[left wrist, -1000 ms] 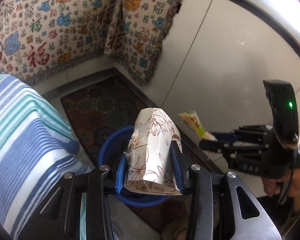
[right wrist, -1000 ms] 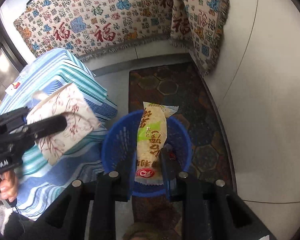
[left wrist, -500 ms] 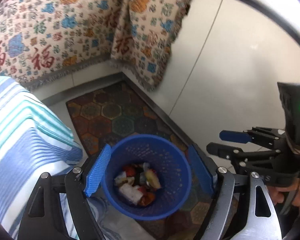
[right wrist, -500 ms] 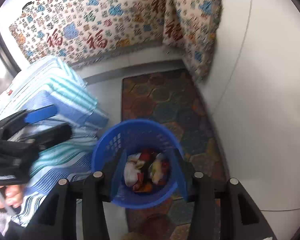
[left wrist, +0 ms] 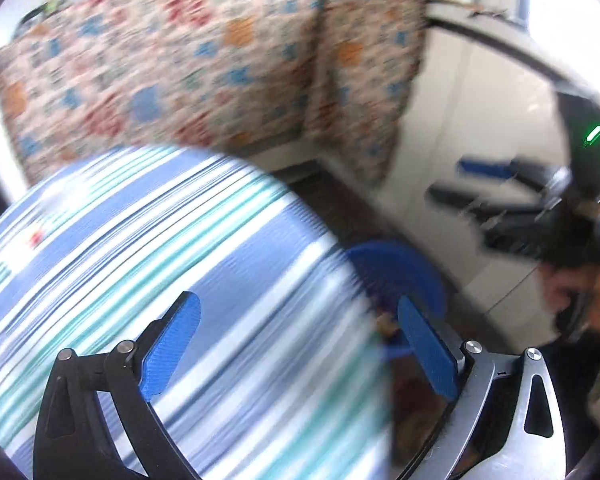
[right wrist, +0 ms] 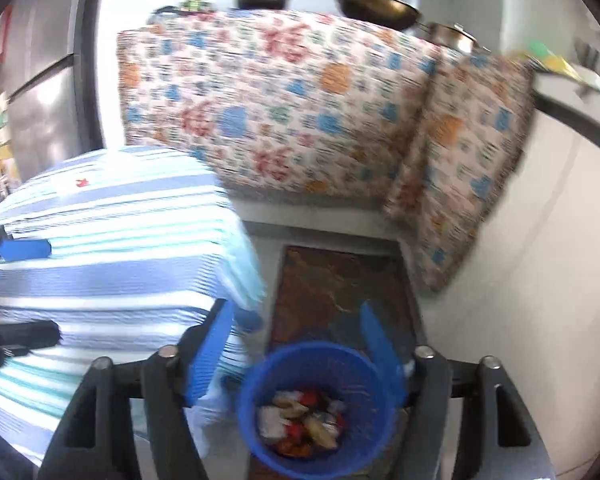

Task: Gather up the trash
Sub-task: 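Move both tools back over the table, then grasp the white-and-red paper wrapper with the left tool while the right tool grasps the clear plastic box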

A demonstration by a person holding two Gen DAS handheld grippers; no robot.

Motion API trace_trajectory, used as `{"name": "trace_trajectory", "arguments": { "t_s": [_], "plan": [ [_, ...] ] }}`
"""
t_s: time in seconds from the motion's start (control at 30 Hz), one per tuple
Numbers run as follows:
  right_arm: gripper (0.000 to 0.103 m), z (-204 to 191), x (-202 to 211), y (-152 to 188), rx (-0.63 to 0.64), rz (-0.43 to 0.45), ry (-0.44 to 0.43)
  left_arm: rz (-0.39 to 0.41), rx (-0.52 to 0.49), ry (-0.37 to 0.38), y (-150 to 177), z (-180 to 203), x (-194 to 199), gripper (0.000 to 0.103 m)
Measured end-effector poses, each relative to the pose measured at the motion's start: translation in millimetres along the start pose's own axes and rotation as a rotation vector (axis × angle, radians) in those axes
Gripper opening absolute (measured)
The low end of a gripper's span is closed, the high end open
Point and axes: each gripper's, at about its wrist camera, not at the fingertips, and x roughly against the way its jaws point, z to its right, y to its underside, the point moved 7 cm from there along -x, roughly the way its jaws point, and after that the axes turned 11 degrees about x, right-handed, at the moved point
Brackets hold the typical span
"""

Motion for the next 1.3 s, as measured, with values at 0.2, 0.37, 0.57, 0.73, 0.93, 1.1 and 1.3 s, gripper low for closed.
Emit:
{"name": "trace_trajectory", "arguments": {
  "t_s": [0.2,0.37,0.57,0.73,0.93,1.1,1.3],
  "plan": [
    [0.074,-125,-19,-37,0.116,-0.003,-0.181,-0.044,0.139,-0.237,31,-135,14,0.099],
    [0.074,-213,-43,-53,0.202,-0.027,-0.290,-0.075,0.205,-0.299,41,-215,15,0.099],
    [0.074,-247,-73,-57,0.218,-0.082,-0.332,-0.072,0.188,-0.264,34,-257,4,0.102],
    [0.075,-248,-87,-56,0.179,-0.097,-0.365,-0.090,0.103,-0.217,16,-265,-10,0.103],
    [0.075,-251,-90,-55,0.183,-0.098,-0.368,-0.002,0.012,-0.189,-31,-284,-12,0.102],
    [0.076,-250,-93,-56,0.181,-0.098,-0.374,0.081,-0.031,-0.153,-75,-291,-19,0.098],
    [0.077,-251,-93,-56,0.182,-0.100,-0.376,0.039,-0.109,-0.150,-88,-290,-55,0.052]
  ]
}}
